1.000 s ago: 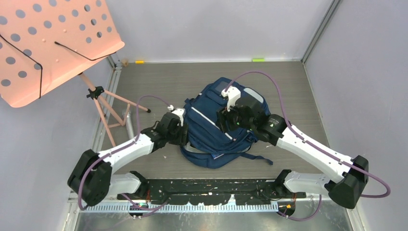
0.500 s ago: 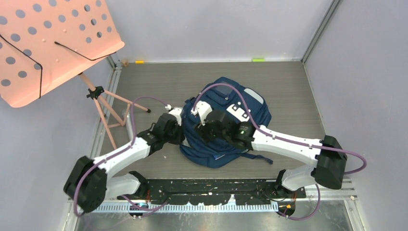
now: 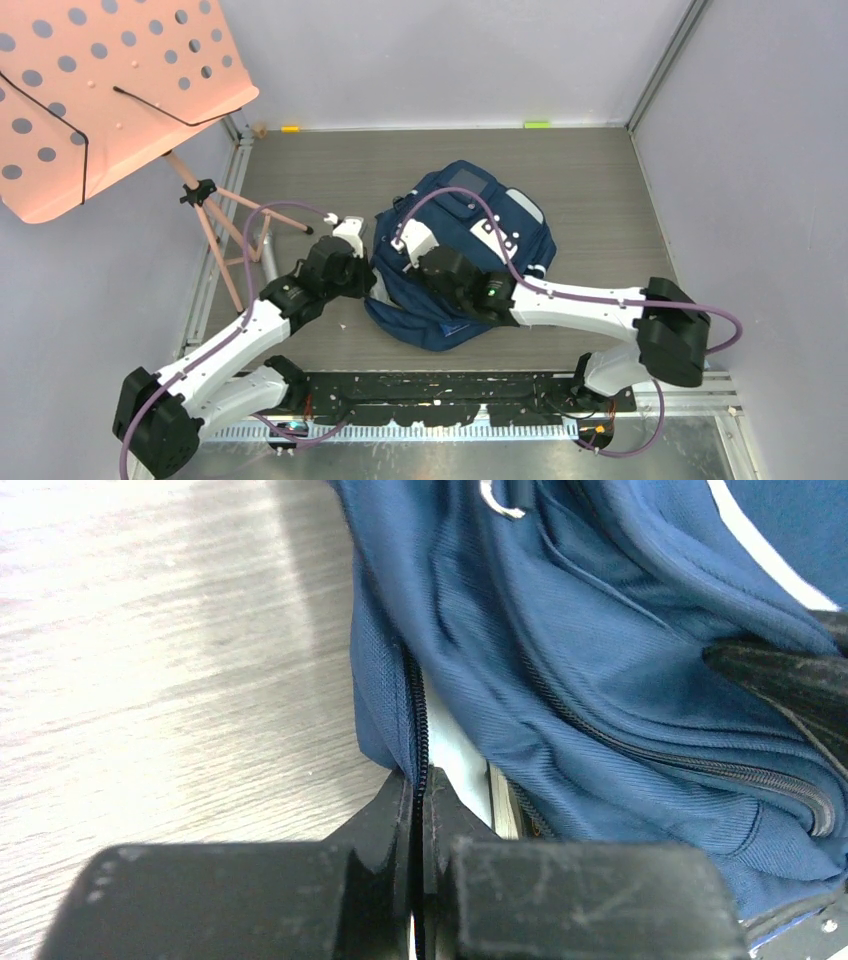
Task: Pack the student bag
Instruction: Adjust the student bag at the center of the board.
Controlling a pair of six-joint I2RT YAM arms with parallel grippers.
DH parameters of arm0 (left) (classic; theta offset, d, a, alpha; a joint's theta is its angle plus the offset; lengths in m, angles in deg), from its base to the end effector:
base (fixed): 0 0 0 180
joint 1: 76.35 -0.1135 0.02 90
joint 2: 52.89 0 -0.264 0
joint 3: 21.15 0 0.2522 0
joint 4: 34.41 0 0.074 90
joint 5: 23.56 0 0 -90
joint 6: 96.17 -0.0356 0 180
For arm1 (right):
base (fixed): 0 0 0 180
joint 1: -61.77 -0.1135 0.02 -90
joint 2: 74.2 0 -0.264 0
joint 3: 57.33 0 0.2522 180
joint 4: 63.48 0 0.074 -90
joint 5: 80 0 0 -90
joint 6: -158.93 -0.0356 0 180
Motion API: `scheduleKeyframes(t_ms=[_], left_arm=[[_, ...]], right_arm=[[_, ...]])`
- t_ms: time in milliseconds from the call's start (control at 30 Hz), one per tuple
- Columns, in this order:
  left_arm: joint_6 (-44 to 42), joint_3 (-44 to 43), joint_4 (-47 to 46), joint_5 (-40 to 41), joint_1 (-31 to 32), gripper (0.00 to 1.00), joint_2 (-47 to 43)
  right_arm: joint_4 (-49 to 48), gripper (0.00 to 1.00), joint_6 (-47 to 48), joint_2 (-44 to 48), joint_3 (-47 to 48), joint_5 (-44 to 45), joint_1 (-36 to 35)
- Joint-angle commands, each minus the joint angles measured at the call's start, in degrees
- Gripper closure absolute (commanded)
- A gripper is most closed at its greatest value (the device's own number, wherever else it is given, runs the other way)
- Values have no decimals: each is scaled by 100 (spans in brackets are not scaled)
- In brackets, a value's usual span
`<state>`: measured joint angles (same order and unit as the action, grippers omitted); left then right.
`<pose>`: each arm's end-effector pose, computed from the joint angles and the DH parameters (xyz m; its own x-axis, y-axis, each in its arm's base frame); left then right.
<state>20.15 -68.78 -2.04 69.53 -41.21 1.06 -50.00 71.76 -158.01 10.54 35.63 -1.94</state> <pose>0.1653 -0.1140 0.2307 -0.6978 -0.0503 -0.7146 0.2577 0.9131 -0.3159 0.1584 0.2859 0.2546 -0.1856 -0.4763 -0.8595 -0.6514 0.7145 -0.2552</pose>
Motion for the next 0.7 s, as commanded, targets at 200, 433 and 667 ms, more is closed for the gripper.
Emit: scheduleKeyframes(t_ms=[200,433,667], left_arm=[[-417,-2142,73,1219,-187,100,-653],[-51,-2292,-232,706,-218,100,-568],[865,-1068,14,-96,-220,100,-825]], right_arm=[[892,99,-578,1600,-1012,1716,217],[894,100,-768,2306,-1185,1610,311],[909,99,-564,2033,-474,968,380]])
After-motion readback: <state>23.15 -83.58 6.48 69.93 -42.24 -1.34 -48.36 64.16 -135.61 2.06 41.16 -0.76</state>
